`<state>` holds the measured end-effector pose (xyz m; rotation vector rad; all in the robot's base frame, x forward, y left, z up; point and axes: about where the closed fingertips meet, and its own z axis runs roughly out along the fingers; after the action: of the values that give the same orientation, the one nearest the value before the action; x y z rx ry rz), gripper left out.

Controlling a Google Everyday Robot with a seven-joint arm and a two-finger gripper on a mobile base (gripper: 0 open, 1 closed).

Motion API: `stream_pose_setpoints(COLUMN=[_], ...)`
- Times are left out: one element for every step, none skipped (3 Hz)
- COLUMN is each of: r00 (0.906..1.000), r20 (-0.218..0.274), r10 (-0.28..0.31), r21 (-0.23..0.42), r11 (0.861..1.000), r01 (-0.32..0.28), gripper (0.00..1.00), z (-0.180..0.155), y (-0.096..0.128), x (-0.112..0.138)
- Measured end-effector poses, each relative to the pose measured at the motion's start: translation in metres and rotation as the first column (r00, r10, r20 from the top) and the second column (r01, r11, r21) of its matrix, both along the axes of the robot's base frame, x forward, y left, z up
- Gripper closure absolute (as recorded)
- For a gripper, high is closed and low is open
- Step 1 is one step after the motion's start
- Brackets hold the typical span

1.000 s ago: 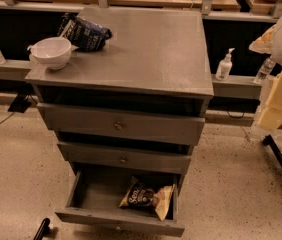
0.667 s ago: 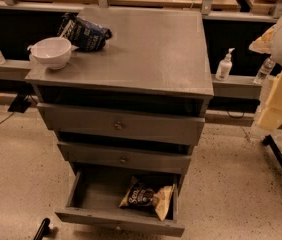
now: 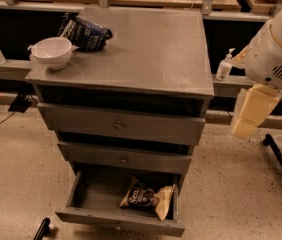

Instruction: Pick brown chip bag from bottom drawer and place on counter

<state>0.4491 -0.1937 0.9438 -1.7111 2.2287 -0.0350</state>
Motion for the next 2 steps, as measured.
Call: stream_pose_setpoints(r00=[0.9988,0.9964], r20=[-0.048,-0.079], r10=[0.011,0.03], r21=[0.074,0.216], r11=[0.997,0.976], r01=[-0.008,-0.012], gripper=[0.0,0.0], z=[-0.053,-0.121], y=[0.03,0.056], x=[0.0,-0.005])
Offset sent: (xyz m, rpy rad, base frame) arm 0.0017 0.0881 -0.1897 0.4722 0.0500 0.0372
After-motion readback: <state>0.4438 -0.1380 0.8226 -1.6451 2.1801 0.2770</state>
